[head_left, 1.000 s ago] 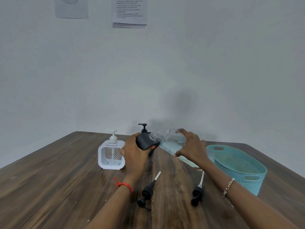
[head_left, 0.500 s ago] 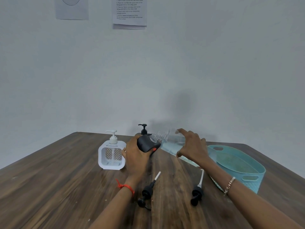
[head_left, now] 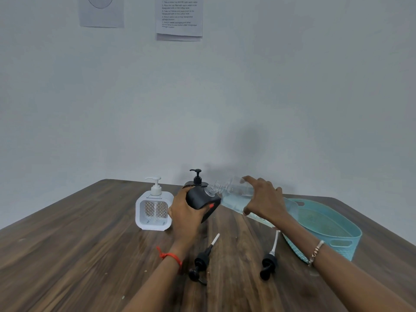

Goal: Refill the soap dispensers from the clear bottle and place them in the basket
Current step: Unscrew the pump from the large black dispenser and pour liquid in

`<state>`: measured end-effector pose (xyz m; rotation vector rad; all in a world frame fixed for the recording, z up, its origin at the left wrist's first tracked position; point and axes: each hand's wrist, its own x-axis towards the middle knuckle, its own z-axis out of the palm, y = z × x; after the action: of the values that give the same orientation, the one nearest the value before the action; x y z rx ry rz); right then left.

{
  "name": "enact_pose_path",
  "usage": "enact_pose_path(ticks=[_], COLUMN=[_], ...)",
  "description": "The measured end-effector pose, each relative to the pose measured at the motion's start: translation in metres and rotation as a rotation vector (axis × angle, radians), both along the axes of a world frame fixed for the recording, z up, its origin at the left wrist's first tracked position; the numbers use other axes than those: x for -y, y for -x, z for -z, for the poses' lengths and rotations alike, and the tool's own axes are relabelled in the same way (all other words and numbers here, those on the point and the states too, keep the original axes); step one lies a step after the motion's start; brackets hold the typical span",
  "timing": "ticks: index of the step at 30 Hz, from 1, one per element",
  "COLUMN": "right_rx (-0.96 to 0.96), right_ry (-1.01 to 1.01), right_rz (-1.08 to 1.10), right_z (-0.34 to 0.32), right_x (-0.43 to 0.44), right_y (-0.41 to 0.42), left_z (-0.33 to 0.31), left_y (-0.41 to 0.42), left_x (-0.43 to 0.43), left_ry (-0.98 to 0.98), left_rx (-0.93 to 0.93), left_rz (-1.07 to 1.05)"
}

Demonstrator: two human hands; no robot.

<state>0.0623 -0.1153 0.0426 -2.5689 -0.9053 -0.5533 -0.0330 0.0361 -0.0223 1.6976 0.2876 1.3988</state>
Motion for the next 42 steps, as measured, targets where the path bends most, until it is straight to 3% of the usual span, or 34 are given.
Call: enact_pose_path(ticks=[42], right_rx=[0.014], right_ry=[0.109], right_rz=[0.002], right_z=[-0.004], right_x=[-0.001], right_y=[0.003], left_z=[0.016], left_y=[-0.006], left_x=[-0.003], left_ry=[0.050], left_rx=[-0.064], left_rz=[-0.021])
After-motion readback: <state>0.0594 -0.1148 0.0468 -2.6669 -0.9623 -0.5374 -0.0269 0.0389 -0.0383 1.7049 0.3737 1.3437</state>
